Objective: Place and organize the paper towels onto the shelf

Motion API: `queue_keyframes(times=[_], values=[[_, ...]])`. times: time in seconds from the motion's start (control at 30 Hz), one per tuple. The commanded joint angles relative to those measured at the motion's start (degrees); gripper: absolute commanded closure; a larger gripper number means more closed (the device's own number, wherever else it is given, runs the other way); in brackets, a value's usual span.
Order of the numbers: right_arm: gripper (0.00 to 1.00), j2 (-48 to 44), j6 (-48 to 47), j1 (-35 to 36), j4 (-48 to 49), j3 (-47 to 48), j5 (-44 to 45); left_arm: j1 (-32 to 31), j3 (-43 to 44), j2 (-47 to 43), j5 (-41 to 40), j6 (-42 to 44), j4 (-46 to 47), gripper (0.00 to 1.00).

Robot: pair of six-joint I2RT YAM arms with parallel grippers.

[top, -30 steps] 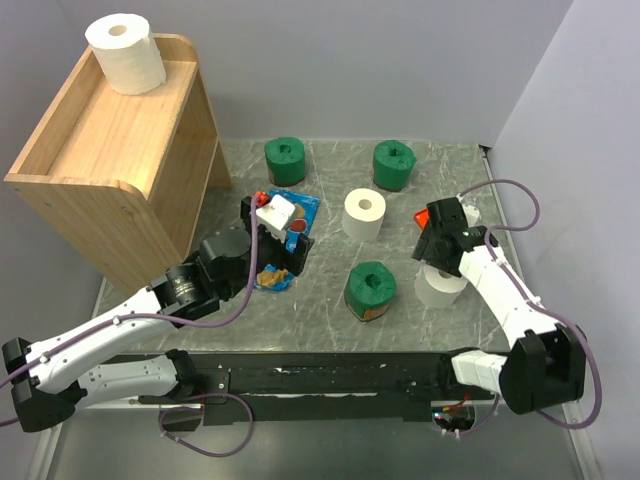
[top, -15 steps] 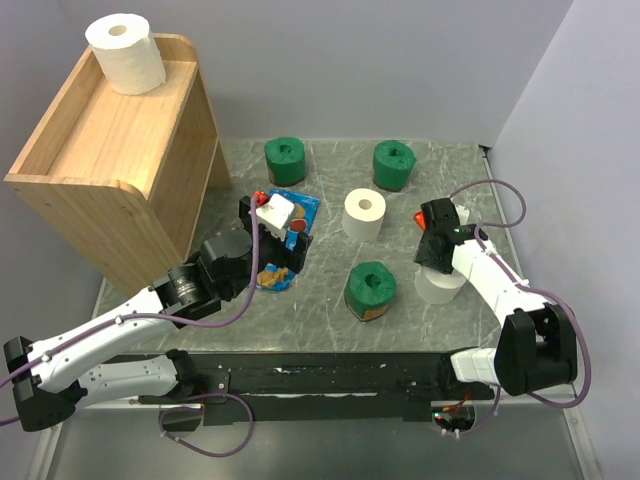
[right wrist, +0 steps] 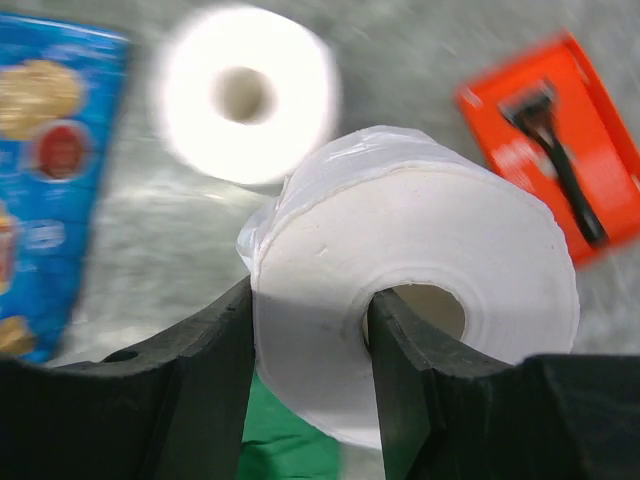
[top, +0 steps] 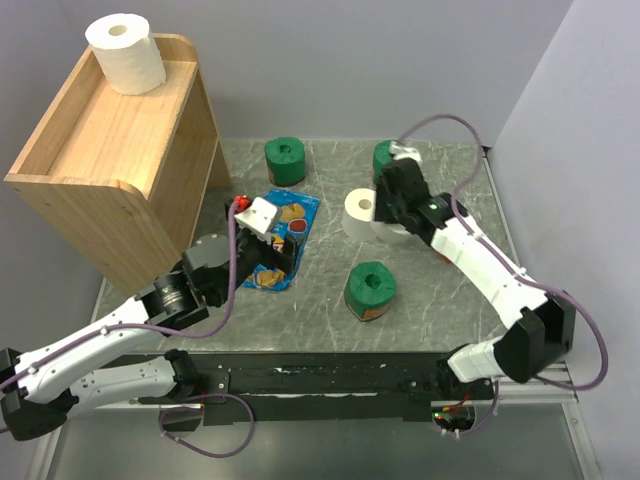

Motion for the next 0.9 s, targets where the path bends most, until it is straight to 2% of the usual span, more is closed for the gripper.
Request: queue_keyframes(times=[0.0, 0.13, 0.23, 0.67, 0.87], values=[[0.55, 5.97, -3.78, 6.49, 3.68, 8.47, -0.57, -0.30, -0.69, -3.60, -1.04, 0.47, 4.71, 0.04], [0.55, 13.17, -3.34, 12.21, 0.62, 15.32, 0.04, -0.30, -1.39, -4.92, -2.10, 0.38, 5.59, 0.04], [0.55, 16.34, -1.94, 15.46, -1.15, 17.09, -0.05, -0.30, -1.30, -5.45, -2.19, 0.47, 5.68, 0.03], [0.55, 19.17, 6.33, 19.51, 3.94, 8.74, -7.25, -0.30, -1.83, -5.36, -2.10, 0.47, 6.12, 0.04], [0.56, 19.26, 5.72, 22.40, 3.68, 9.62, -3.30, -0.30, -1.92, -4.84, -2.72, 0.47, 6.21, 0.03]])
